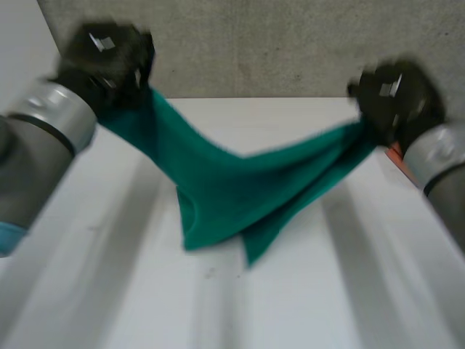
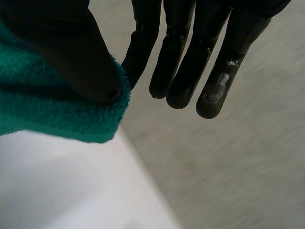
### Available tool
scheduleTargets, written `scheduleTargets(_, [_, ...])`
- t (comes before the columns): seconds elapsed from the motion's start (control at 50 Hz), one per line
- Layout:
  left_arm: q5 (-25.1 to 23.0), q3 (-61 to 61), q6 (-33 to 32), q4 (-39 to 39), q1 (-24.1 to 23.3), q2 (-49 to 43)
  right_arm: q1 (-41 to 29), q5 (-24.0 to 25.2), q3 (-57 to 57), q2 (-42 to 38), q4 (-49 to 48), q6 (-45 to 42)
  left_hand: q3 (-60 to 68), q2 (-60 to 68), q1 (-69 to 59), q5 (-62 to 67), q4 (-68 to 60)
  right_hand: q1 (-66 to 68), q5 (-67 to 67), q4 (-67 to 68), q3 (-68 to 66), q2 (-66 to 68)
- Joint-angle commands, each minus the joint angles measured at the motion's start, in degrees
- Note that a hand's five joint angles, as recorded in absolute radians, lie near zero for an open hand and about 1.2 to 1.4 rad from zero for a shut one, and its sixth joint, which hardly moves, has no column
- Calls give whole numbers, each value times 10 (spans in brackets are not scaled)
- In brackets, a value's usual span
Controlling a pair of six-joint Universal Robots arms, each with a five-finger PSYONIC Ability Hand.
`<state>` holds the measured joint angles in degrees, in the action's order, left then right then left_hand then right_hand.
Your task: Fold the laundry.
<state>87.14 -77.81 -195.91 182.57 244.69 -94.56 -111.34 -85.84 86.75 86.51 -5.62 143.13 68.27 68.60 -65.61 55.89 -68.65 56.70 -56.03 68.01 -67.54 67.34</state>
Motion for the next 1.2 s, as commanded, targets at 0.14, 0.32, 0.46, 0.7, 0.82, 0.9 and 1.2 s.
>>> scheduleTargets(0.14, [-1,-37,52,1,5,112,-23,3,-246,-112,41,1,117,114,-144,141,-113,233,-140,120,-125,127])
scheduleTargets(0.32, [1,-102,48,13,6,24,-63,49,-312,-278,40,-3,117,114,-144,141,-113,233,-140,120,-125,127])
scheduleTargets(0.46, [31,-104,47,38,10,-28,-66,26,-360,-347,41,14,117,114,-144,141,-113,-467,560,-580,575,-573])
scheduleTargets(0.7, [40,-89,46,39,23,-9,-58,-91,-223,-218,174,136,117,114,-144,141,-113,-467,560,-580,575,-573])
scheduleTargets(0.82, [40,-86,46,39,21,10,-29,11,-42,-131,188,249,117,114,-144,141,-113,-433,526,-546,541,-539])
scheduleTargets(0.9, [40,-88,46,38,19,21,-2,87,46,-129,164,297,117,114,-144,141,-113,-426,519,-539,534,-532])
scheduleTargets(1.2, [39,-88,47,38,17,34,-52,89,52,-271,-5,405,117,114,-144,141,-113,-321,415,-435,430,-428])
